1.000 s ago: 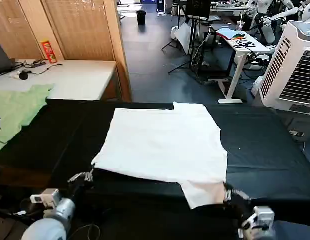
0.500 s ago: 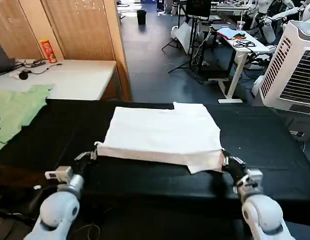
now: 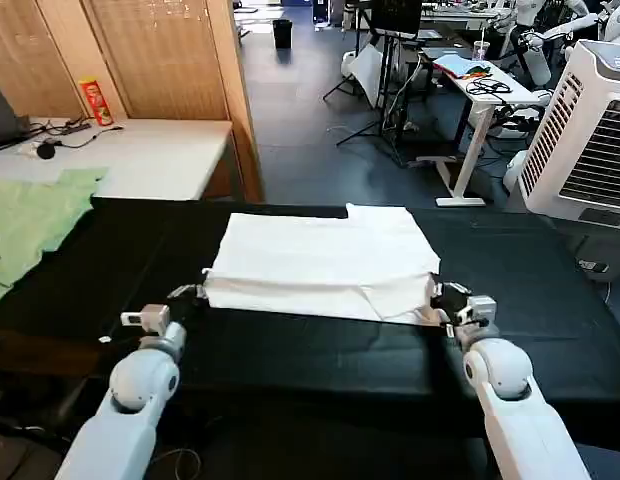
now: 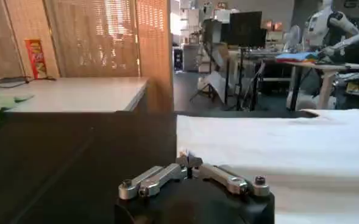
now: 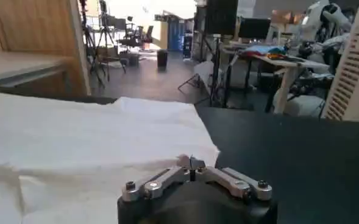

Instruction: Fold and organize the clothes.

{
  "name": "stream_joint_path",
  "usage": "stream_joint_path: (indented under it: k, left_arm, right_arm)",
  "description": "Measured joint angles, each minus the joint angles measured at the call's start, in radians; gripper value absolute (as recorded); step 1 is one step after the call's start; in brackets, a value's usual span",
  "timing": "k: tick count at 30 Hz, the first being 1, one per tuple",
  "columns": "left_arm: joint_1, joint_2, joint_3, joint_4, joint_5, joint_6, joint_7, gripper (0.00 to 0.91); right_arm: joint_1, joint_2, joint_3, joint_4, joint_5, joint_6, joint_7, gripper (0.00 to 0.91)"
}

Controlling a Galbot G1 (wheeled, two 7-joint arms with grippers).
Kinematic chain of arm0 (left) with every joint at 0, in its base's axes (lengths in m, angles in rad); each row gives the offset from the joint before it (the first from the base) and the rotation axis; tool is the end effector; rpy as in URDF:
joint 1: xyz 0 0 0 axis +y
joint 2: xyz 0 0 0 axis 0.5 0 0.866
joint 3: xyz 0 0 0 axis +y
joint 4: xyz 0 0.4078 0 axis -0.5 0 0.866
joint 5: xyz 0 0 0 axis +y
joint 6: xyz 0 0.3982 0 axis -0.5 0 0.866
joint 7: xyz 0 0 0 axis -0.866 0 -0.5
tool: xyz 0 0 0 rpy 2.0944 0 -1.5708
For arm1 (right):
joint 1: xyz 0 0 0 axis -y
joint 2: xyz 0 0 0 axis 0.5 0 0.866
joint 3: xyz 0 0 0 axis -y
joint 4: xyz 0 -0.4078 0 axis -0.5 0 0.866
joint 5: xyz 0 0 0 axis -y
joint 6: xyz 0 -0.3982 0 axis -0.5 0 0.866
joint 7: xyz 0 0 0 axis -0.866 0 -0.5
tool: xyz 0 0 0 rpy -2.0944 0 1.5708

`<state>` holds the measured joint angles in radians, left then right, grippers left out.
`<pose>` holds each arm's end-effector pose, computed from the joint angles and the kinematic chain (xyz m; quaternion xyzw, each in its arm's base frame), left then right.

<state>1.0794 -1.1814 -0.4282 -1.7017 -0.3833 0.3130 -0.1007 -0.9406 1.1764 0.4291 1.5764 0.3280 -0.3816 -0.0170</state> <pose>0.3817 0.1003 -0.3559 -0.0181 -0.9914 -0.0160 0.1286 0.4355 -0.1212 -0.3445 0.0442 -0.9866 0.0417 0.1511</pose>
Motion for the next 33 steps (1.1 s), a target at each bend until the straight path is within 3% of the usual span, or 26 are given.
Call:
stream_joint_path:
  k: [1,2,3,4,10,17,21,24,28,29,31,32,33]
  left_arm:
    - [-0.004,0.000,0.000,0.006,0.001,0.000,-0.001,0.000]
    - [-0.006,0.000,0.001,0.010,0.002,0.000,-0.001,0.000]
    - [-0.008,0.000,0.001,0.012,0.002,0.000,-0.001,0.000]
    - [-0.010,0.000,0.001,0.014,0.002,0.002,-0.004,0.878]
    - [-0.010,-0.003,-0.004,0.013,0.006,0.005,-0.005,0.878]
    - [0.011,-0.005,-0.023,-0.004,0.002,0.004,-0.003,0.878]
    - [0.031,-0.006,-0.027,-0.021,-0.002,0.008,0.007,0.878]
    - [0.051,-0.006,-0.031,-0.033,-0.014,0.016,0.023,0.878]
    - [0.078,-0.007,-0.038,-0.041,-0.035,0.025,0.041,0.878]
    - [0.083,-0.007,-0.040,-0.041,-0.035,0.025,0.043,0.761]
    - [0.089,-0.009,-0.044,-0.036,-0.039,0.030,0.043,0.605]
    - [0.090,-0.009,-0.046,-0.033,-0.044,0.032,0.042,0.410]
    - [0.090,-0.010,-0.049,-0.029,-0.051,0.035,0.042,0.156]
  right_arm:
    - [0.001,0.000,0.000,-0.002,0.003,-0.012,-0.002,0.020]
    - [0.001,0.000,0.000,-0.004,0.006,-0.022,-0.003,0.127]
    - [0.000,-0.001,0.002,-0.003,0.009,-0.032,-0.006,0.302]
    - [-0.004,-0.004,0.006,0.004,0.013,-0.042,-0.013,0.878]
    - [-0.076,-0.031,0.042,0.087,0.056,-0.081,-0.024,0.878]
    - [-0.253,-0.043,0.115,0.250,0.046,-0.076,-0.044,0.878]
    - [-0.312,-0.033,0.135,0.276,0.037,-0.075,-0.043,0.878]
    - [-0.334,-0.024,0.143,0.280,0.033,-0.074,-0.041,0.790]
    - [-0.346,-0.020,0.150,0.280,0.030,-0.070,-0.040,0.761]
    - [-0.347,-0.018,0.151,0.279,0.029,-0.069,-0.040,0.683]
    - [-0.348,-0.015,0.150,0.276,0.027,-0.069,-0.040,0.644]
    - [-0.349,-0.013,0.150,0.275,0.025,-0.069,-0.040,0.585]
    - [-0.351,-0.011,0.148,0.275,0.023,-0.068,-0.041,0.497]
